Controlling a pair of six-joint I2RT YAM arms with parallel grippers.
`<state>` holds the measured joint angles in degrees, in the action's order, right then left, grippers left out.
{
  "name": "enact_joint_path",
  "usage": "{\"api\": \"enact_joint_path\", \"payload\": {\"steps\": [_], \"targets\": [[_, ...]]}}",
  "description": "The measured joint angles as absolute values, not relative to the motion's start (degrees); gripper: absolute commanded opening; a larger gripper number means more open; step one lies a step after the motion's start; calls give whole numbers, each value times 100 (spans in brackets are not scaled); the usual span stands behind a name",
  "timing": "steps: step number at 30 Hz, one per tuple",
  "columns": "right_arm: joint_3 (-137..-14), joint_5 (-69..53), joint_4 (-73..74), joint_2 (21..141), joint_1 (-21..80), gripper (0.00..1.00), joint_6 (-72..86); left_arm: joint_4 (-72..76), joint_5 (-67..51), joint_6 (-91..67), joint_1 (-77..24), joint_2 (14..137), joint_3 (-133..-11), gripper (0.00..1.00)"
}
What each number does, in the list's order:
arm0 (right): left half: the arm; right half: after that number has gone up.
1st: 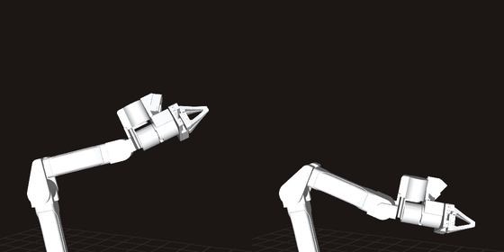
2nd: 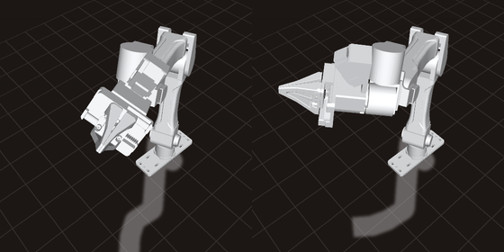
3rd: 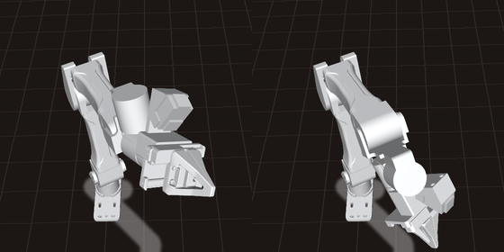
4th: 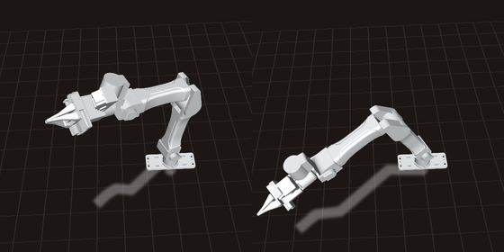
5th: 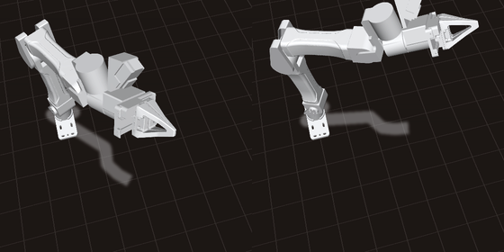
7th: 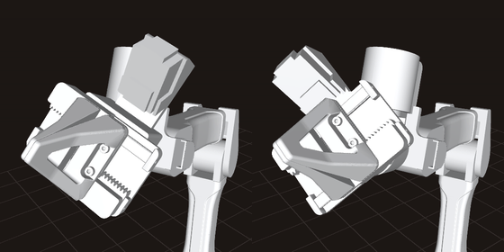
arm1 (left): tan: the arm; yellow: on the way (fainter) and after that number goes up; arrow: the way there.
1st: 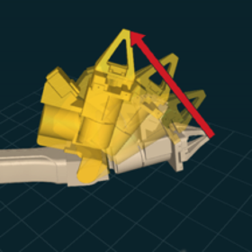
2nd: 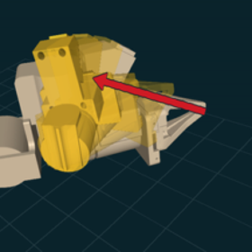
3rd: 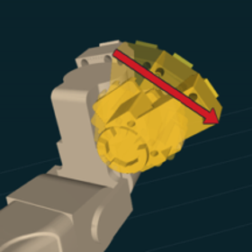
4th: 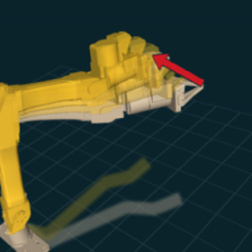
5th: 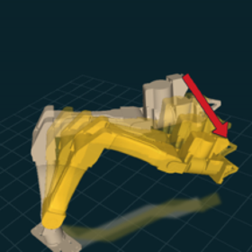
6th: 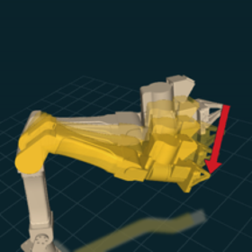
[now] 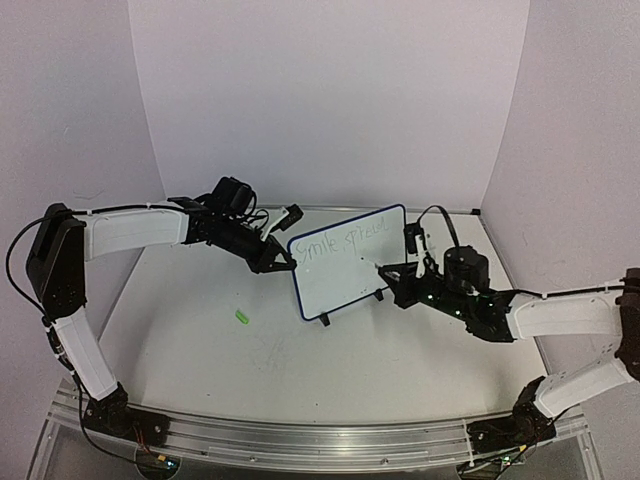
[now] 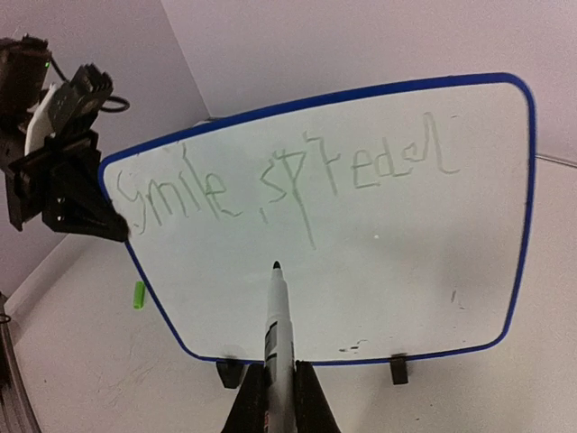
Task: Write a sentence on the whiteboard
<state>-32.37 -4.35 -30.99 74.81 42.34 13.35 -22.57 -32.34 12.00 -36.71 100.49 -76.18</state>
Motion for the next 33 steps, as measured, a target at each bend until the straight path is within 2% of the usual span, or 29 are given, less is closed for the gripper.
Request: {"api": "enact_joint_path", "payload": {"steps": [6,13,33], "targets": [[-3946,-259,-3084,8556,4954,0,1118,-2257,-3234,1201,-3673,10049,-7618,0],[-4457,-184,-3204,9300,5134,0,1035,-2255,-3234,1199,-3673,10049,-7618,0],[-4637,101,-3291,9603,5194,0,1028,-2259,-3198,1150,-3658,10049,-7618,0]]}}
